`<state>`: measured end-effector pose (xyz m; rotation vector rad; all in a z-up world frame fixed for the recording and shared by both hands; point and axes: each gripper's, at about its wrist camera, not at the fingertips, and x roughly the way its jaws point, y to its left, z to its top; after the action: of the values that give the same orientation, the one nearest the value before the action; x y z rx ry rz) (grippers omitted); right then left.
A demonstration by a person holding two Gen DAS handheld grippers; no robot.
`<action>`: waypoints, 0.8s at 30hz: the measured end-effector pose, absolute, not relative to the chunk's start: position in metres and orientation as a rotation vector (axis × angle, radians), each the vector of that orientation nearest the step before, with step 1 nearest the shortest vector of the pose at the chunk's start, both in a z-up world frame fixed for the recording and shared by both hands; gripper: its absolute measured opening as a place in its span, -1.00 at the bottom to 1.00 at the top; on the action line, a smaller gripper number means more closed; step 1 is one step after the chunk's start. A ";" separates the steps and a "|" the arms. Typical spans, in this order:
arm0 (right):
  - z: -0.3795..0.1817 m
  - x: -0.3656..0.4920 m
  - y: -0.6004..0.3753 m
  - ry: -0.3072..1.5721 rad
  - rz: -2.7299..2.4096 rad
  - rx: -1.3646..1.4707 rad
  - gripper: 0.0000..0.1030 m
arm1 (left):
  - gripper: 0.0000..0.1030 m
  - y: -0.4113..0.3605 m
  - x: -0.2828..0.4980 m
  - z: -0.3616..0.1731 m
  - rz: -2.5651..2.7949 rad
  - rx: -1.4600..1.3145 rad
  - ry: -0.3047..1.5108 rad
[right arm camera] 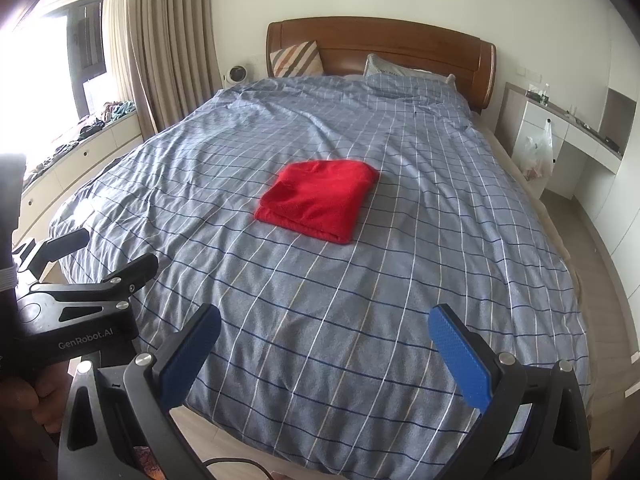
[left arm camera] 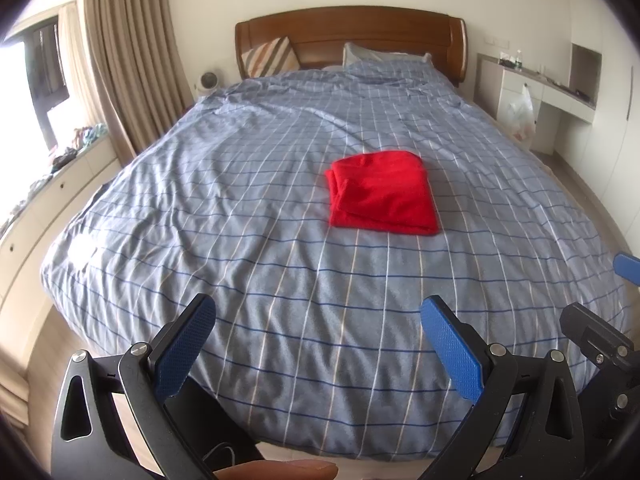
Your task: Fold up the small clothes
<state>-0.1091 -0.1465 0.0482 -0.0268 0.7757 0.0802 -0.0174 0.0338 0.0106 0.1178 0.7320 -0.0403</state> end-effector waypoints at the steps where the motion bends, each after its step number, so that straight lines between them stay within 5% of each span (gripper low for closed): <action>1: 0.049 -0.109 -0.147 0.775 0.079 -0.027 0.99 | 0.99 0.034 -0.017 0.011 -0.041 0.119 0.731; 24: 0.055 -0.110 -0.145 0.767 0.082 -0.032 0.99 | 0.99 0.033 -0.018 0.011 -0.043 0.117 0.731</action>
<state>-0.1100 -0.1452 0.0552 -0.0317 0.7667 0.0825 -0.0181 0.0326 0.0112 0.1174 0.7307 -0.0430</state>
